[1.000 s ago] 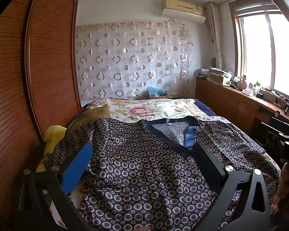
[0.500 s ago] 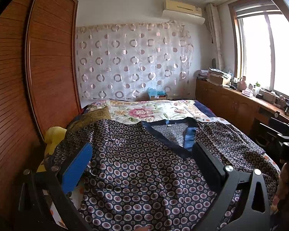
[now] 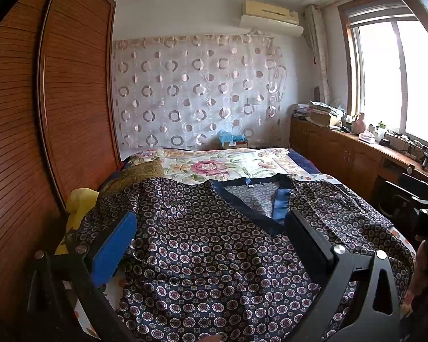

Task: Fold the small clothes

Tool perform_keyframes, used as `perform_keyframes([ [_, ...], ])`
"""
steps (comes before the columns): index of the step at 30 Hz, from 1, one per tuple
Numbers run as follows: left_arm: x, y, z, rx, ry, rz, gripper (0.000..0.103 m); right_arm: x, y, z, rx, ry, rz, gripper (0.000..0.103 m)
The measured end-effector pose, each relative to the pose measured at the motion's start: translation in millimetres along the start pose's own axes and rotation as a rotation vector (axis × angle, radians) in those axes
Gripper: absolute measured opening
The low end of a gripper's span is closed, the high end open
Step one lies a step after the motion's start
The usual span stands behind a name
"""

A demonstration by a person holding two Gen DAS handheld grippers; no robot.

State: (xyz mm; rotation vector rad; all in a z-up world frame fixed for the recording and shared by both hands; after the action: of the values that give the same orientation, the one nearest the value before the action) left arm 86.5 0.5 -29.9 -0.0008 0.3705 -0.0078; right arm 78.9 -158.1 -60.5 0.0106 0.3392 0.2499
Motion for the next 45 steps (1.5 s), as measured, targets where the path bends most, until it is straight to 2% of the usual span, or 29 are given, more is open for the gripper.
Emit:
perform_keyframes([
  [33,-9,-4,7,0.007,-0.01,-0.002,0.103,-2,1,3,-0.002,-0.004,0.008,0.103],
  [45,20,12,-13,0.03,0.064,0.003,0.103,23,9,-6,-0.048,0.052,0.059,0.103],
])
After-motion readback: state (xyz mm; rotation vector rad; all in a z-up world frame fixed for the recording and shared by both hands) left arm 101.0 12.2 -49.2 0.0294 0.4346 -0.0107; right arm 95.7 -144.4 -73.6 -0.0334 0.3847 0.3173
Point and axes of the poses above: each gripper's, at about its wrist camera, not at the fingertips, and x roughly the way its jaws point, y to its left, z to its top, the point moved 10 cm from there along x, roughly the way its jaws point, and after that the axes turned 1 degree about -z, right-handed, at the moved point
